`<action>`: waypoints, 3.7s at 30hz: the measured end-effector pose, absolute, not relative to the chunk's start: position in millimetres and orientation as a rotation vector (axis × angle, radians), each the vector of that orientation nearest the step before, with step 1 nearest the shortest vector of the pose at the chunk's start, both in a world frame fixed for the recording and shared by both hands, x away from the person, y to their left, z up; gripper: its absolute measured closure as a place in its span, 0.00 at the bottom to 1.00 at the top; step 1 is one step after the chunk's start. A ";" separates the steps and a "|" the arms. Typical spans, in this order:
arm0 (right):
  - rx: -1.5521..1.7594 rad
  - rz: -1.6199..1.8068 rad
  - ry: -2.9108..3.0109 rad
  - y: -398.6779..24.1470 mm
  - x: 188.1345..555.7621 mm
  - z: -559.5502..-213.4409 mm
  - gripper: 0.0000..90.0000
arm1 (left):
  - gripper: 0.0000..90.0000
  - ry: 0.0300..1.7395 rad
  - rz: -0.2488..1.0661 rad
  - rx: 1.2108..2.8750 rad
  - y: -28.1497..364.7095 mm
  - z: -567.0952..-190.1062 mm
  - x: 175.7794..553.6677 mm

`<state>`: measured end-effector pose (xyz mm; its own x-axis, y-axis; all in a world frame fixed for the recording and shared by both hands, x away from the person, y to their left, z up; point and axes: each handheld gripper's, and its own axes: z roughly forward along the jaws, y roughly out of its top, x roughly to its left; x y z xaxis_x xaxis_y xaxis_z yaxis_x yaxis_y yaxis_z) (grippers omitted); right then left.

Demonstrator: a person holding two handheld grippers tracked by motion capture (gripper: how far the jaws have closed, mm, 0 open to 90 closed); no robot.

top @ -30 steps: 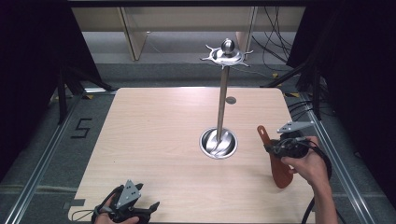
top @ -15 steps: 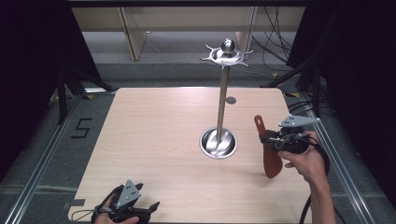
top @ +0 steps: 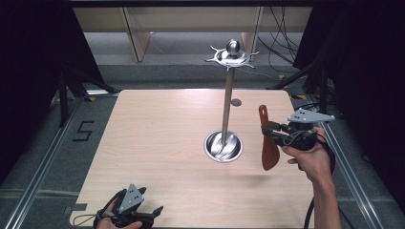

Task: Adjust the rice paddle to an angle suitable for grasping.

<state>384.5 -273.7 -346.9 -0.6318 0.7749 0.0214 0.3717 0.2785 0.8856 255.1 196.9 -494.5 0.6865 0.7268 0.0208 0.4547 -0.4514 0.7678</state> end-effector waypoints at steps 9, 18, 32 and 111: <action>0.981 1.381 2.088 -268.0 385.5 -334.4 0.75 | 0.17 0.918 0.431 2.100 196.1 -494.8 254.1; 0.954 1.429 2.051 -260.2 385.1 -318.2 0.74 | 0.17 0.917 0.439 2.118 197.0 -494.7 254.8; 0.914 1.466 2.025 -257.3 383.8 -293.2 0.75 | 0.17 0.930 0.432 2.091 196.0 -495.1 254.3; 0.908 1.660 1.975 -233.2 402.5 -257.1 0.64 | 0.17 0.922 0.431 2.109 196.7 -495.0 254.7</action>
